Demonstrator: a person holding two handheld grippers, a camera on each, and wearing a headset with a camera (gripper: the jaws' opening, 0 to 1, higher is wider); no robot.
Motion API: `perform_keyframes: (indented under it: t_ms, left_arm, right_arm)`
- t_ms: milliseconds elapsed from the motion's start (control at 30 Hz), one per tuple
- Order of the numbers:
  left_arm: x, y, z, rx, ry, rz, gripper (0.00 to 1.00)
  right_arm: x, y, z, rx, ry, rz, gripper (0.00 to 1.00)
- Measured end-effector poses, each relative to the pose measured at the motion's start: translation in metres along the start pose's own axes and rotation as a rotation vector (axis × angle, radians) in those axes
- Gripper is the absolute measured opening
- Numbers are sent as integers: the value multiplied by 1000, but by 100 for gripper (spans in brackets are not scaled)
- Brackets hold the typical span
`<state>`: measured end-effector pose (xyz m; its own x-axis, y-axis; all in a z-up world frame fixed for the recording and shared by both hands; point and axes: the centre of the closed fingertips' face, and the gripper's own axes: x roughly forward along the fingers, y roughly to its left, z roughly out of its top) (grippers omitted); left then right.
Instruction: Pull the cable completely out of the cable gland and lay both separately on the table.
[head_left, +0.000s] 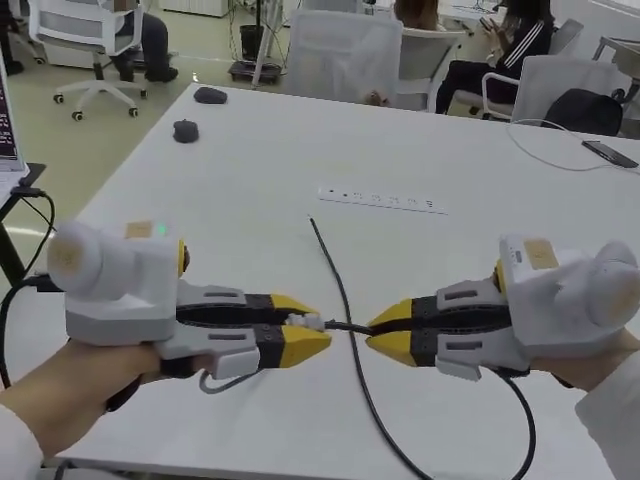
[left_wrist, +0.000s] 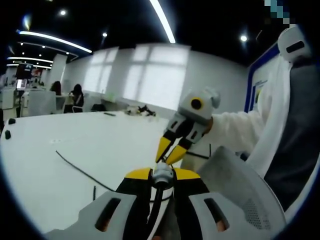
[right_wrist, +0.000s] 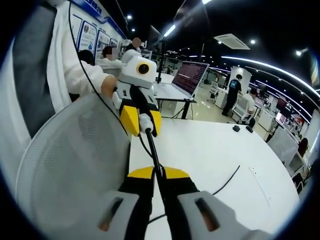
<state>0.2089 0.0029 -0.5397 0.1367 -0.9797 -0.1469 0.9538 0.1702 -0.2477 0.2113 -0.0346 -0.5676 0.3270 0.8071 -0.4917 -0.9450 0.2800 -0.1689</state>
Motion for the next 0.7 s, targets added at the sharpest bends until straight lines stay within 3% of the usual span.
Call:
perform_keyframes:
  t_ms: [267, 700]
  left_arm:
    - [0, -1, 0, -6, -1, -2, 17]
    - [-1, -3, 1, -18, -7, -6, 17]
  right_arm:
    - [-10, -2, -21, 59, 29, -37, 4]
    - [-14, 0, -31, 96, 38, -65, 4]
